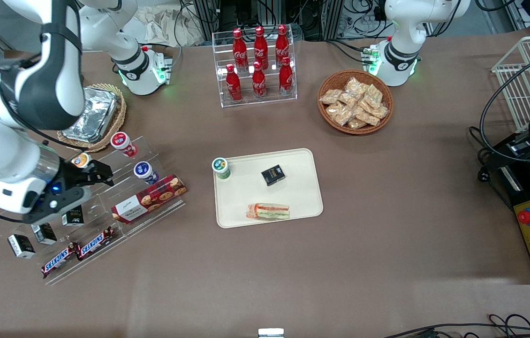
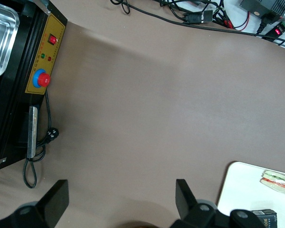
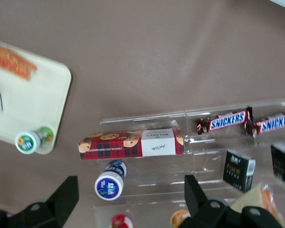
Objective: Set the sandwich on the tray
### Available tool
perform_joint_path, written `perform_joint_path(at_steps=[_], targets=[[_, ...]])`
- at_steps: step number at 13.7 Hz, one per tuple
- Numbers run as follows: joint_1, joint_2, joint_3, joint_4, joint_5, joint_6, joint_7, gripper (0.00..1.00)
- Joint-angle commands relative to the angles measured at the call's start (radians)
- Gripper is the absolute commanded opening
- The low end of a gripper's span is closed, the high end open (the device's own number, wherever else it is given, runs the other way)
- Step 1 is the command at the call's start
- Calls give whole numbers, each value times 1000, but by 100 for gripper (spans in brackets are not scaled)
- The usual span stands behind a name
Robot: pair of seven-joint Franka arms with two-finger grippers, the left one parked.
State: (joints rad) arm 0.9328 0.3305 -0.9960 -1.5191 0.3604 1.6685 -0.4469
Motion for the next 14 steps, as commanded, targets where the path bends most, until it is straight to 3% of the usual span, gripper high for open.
perform_joint_path(at_steps=[1,4,6,8,11,12,14], targets=[[-70,-53,26,-10,-8,-53,53,99],[-276,-108,204,-10,-18,-111,51,99],[-391,-140,317,-10,-81,-115,54,99],[-457,-165,391,-10,-153,-116,57,99],[-604,-194,520,-10,-170,-147,57,99],[-641,-199,568,-9,-202,-145,63,99],[-698,-226,660,-9,-256,-145,187,99]])
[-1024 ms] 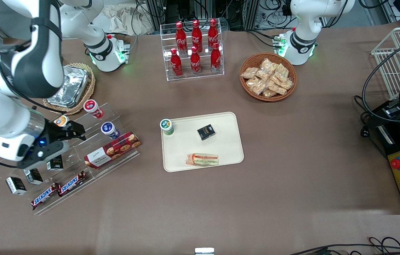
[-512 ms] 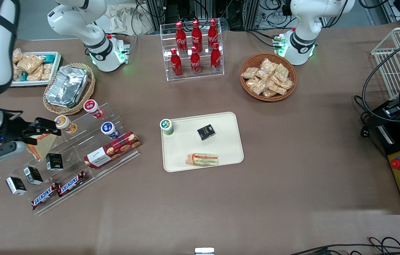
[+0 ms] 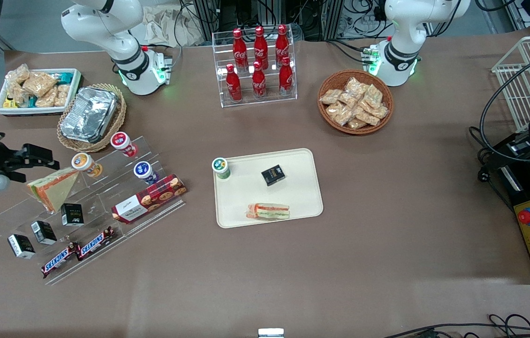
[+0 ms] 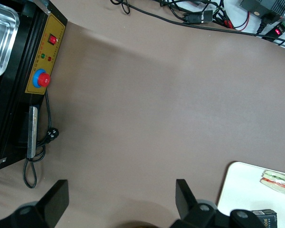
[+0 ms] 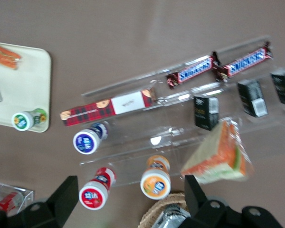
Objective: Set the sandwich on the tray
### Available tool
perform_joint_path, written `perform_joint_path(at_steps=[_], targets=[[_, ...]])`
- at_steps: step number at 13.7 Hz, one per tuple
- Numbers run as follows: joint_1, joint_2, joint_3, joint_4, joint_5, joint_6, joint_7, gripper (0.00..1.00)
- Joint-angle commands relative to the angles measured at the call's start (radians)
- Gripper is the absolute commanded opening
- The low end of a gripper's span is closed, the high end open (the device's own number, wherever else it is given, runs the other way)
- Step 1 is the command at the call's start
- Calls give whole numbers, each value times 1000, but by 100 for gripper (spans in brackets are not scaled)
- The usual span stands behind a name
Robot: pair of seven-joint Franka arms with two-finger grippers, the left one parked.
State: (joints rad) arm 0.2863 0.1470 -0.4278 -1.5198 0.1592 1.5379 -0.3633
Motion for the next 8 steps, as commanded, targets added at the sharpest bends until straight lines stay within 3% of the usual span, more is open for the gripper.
perform_joint_path(at_steps=[1,3,8], targets=[[-82,-61,150,-10,-72,-16,154,99],[-148,-75,248,-10,-108,-21,234,99],[-196,-76,264,-10,-96,-19,247,99]])
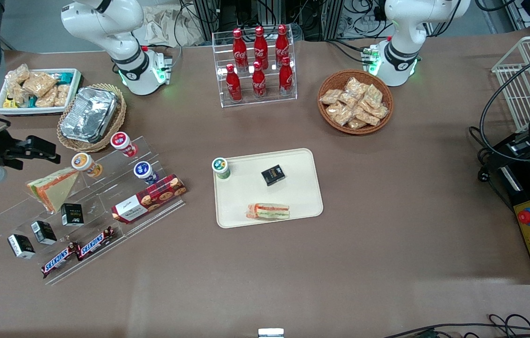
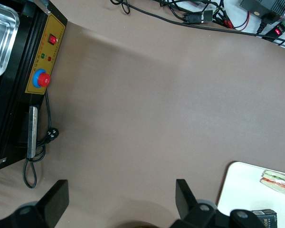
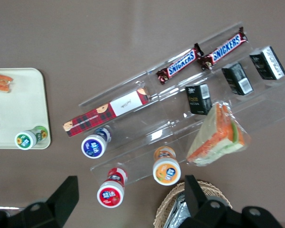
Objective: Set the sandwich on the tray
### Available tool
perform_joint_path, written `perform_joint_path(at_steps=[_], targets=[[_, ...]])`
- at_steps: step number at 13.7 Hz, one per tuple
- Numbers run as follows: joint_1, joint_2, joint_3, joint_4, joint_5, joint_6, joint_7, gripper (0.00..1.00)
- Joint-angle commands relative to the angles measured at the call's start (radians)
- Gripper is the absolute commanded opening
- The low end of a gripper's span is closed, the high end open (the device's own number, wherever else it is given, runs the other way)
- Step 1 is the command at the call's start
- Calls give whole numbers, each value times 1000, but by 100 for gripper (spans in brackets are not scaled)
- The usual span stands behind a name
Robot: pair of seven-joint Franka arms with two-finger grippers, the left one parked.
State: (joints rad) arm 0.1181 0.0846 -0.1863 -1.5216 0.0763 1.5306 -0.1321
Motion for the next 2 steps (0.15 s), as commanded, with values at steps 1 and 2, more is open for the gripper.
perform_joint_path(at_steps=[1,2], targets=[[-26,-20,22,-8,-15,-15,16,99],[-20,-34,22,-8,-23,-30,19,99]])
